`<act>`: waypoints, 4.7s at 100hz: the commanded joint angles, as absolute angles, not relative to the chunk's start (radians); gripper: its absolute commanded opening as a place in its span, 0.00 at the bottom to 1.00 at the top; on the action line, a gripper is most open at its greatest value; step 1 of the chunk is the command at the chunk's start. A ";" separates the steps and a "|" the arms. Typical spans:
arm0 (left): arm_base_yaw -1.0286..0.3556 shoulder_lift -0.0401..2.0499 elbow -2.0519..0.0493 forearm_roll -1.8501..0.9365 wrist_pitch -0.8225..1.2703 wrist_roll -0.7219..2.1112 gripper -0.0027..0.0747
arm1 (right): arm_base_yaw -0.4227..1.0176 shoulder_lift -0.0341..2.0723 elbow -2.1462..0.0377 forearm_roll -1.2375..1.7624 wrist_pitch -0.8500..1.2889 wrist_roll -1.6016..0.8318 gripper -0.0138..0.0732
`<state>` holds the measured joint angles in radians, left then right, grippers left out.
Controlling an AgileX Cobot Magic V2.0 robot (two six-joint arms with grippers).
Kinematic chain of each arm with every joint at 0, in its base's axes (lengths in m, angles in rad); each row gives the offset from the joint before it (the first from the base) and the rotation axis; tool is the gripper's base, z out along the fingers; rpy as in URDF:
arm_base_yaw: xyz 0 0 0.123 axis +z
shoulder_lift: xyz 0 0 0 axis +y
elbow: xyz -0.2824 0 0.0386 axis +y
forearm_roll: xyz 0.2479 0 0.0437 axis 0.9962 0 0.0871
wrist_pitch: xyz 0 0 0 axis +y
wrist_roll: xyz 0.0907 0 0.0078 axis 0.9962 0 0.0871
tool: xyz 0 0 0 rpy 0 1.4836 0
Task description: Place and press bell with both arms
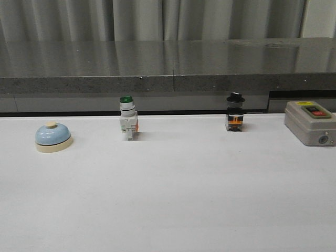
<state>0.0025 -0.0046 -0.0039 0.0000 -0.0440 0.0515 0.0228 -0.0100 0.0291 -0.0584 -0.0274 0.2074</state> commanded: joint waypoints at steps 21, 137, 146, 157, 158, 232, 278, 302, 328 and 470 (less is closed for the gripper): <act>-0.001 -0.035 0.052 -0.009 -0.126 0.041 0.01 | 0.019 -0.031 0.009 -0.057 -0.113 0.204 0.08; -0.001 0.569 -0.595 -0.180 0.319 0.041 0.01 | 0.019 -0.031 0.009 -0.057 -0.113 0.204 0.08; -0.001 0.619 -0.620 -0.198 0.354 0.041 0.01 | 0.019 -0.031 0.009 -0.057 -0.113 0.204 0.08; -0.001 0.663 -0.639 -0.198 0.381 0.041 0.01 | 0.019 -0.031 0.009 -0.057 -0.113 0.204 0.08; -0.001 0.665 -0.639 -0.198 0.381 0.041 0.01 | 0.019 -0.031 0.009 -0.057 -0.113 0.204 0.08; -0.001 0.687 -0.639 -0.198 0.470 0.051 0.39 | 0.019 -0.031 0.009 -0.057 -0.113 0.204 0.08; -0.001 0.706 -0.656 -0.206 0.490 0.053 0.75 | 0.019 -0.031 0.009 -0.057 -0.113 0.204 0.08; -0.001 0.861 -0.776 -0.206 0.529 0.056 0.74 | 0.019 -0.031 0.009 -0.057 -0.113 0.204 0.08; -0.001 1.096 -0.915 -0.208 0.568 0.106 0.74 | 0.019 -0.031 0.009 -0.057 -0.113 0.204 0.08; -0.158 1.897 -1.301 -0.178 0.441 0.158 0.74 | 0.019 -0.031 0.009 -0.057 -0.113 0.204 0.08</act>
